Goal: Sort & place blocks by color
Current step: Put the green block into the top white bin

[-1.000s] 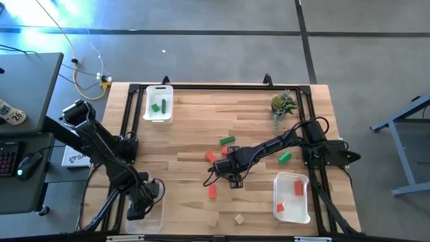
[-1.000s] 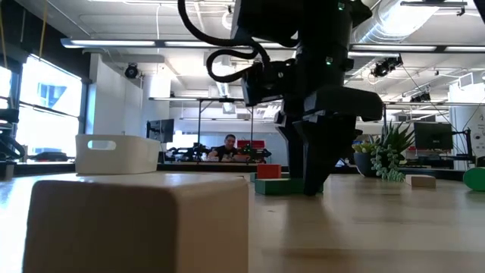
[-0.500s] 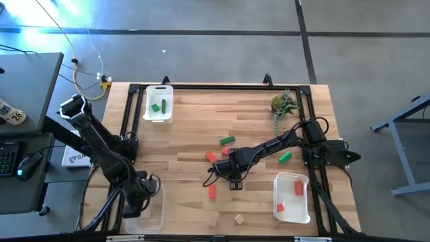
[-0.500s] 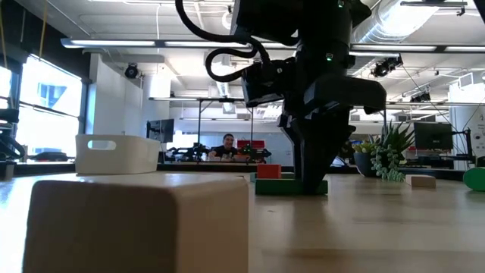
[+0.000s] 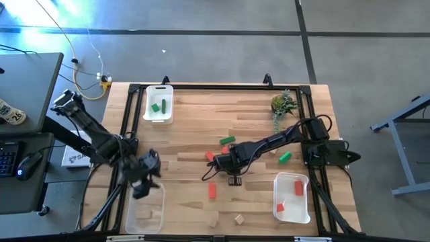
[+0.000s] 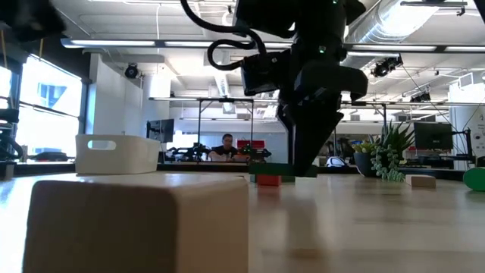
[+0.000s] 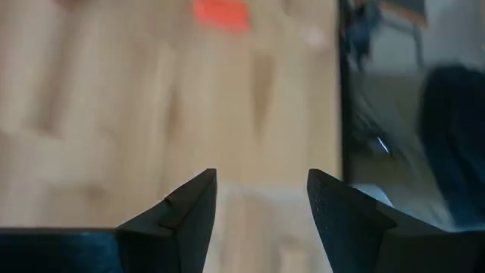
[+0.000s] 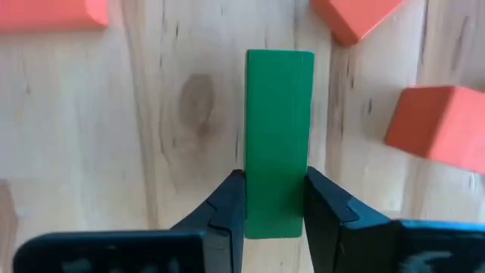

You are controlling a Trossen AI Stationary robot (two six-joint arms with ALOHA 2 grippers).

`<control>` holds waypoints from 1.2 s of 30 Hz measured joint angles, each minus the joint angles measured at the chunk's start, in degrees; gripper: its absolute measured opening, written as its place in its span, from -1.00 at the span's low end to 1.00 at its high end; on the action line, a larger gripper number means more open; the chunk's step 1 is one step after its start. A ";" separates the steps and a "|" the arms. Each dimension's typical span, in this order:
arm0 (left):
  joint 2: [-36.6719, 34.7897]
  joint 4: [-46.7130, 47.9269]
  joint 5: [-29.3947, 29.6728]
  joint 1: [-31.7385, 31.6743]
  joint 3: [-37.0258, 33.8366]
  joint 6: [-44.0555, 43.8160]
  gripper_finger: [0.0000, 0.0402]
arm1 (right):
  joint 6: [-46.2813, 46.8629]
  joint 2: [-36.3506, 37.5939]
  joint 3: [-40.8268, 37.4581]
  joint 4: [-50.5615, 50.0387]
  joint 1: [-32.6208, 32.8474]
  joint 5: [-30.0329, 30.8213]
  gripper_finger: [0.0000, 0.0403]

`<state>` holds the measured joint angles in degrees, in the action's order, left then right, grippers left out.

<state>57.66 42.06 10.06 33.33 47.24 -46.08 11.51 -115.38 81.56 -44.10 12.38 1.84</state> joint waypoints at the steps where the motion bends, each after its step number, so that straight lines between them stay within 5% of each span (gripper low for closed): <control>1: -0.58 0.01 2.56 -1.21 0.00 1.54 -0.04 | 0.02 0.10 0.00 0.29 -0.17 -0.22 -0.63; 9: -1.47 -4.58 15.32 -10.36 0.00 14.49 -0.04 | -3.20 0.60 4.59 0.54 -1.66 -0.39 -0.63; 21: -1.45 -17.81 14.29 -19.04 0.00 31.06 -0.04 | -11.54 0.69 17.35 -7.78 -3.80 2.54 -0.63; 36: -1.43 -22.45 10.04 -22.48 0.00 37.22 -0.04 | -19.22 0.75 33.48 -13.48 -3.78 8.71 -0.62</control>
<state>56.23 19.62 20.10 10.85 47.24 -8.86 -7.71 -114.63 115.04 -57.58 8.60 10.55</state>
